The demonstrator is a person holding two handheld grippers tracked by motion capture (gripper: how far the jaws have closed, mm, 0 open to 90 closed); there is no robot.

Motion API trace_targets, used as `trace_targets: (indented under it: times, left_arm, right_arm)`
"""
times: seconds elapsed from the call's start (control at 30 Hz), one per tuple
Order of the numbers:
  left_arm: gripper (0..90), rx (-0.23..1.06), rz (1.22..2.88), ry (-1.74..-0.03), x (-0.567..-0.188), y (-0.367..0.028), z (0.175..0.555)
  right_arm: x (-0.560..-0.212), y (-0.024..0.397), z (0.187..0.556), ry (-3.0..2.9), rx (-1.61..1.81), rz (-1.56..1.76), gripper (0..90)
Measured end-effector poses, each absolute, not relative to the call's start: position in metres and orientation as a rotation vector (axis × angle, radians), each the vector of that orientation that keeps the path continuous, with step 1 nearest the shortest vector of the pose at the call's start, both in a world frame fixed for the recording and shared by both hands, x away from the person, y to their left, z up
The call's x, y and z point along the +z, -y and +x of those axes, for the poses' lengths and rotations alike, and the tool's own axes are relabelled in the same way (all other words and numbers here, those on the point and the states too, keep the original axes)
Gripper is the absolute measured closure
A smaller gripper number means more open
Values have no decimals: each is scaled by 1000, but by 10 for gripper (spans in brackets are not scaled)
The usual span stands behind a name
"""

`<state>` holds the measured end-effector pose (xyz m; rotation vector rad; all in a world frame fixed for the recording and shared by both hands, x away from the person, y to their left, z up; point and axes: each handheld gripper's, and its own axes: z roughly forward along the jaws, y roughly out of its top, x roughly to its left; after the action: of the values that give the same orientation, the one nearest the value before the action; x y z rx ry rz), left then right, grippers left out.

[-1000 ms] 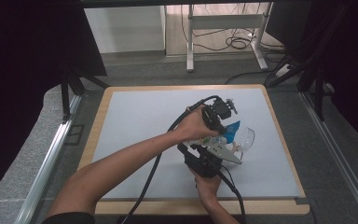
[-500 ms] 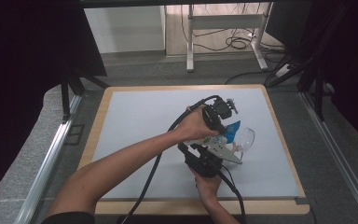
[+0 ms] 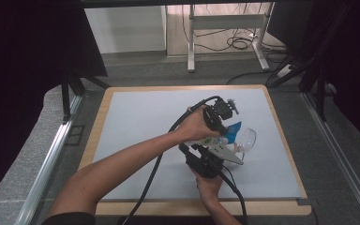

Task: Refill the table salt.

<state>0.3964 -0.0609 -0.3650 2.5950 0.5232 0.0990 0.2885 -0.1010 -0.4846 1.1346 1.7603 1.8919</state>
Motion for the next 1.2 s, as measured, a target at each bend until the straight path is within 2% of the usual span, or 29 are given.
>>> trace_targets:
  times: [1.2]
  left_arm:
    - [899, 101, 2602, -520, -365, 63, 398]
  right_arm:
    - [-484, 101, 290, -1747, 1903, 1141, 577]
